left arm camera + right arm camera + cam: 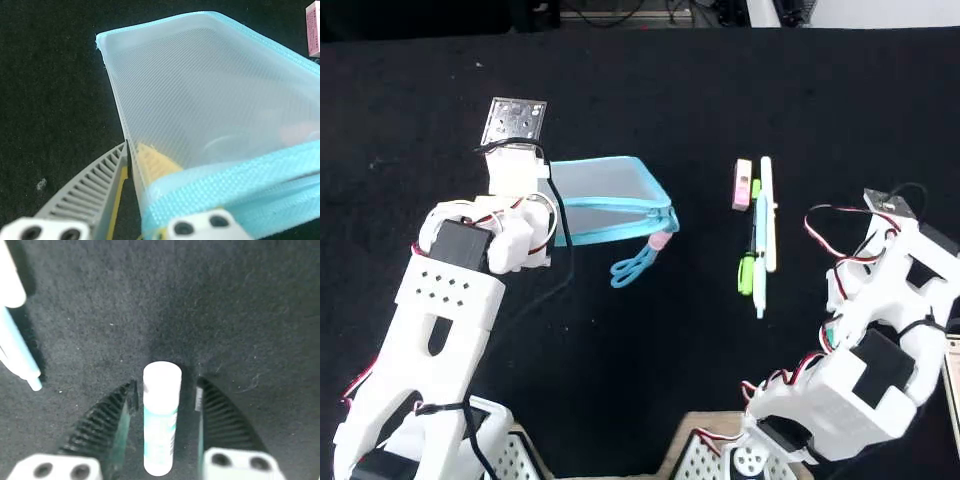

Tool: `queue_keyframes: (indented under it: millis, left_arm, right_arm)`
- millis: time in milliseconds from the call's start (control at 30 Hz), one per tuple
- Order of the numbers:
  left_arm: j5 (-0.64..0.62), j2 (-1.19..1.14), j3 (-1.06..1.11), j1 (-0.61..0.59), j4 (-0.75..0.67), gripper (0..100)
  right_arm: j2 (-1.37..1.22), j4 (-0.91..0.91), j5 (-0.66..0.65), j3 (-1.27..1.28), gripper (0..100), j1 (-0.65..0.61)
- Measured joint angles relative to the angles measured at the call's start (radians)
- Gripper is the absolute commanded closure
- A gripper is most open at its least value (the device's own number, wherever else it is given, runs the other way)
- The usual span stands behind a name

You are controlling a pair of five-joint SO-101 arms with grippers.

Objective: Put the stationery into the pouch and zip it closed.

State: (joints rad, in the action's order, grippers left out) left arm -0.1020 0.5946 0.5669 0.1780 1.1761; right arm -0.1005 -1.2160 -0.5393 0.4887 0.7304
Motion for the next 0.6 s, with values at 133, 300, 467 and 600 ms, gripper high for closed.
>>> queue_keyframes:
  millis: [133,300,467,600]
  left_arm:
    - [0.0,0.0,0.0,0.0,0.0,97]
    - [0.0,0.0,0.0,0.0,0.0,97]
    - [0.0,0.0,0.0,0.0,0.0,97]
    - [0.0,0.0,0.0,0.0,0.0,97]
  right_arm:
    - [0.0,-0.002,0.0,0.032,76.6,0.0]
    - [0.0,0.005,0.0,0.034,76.6,0.0]
    - [-0.008,0.064,0.0,0.048,76.6,0.005]
    - [-0.054,0.074,0.0,0.04,81.5,0.003]
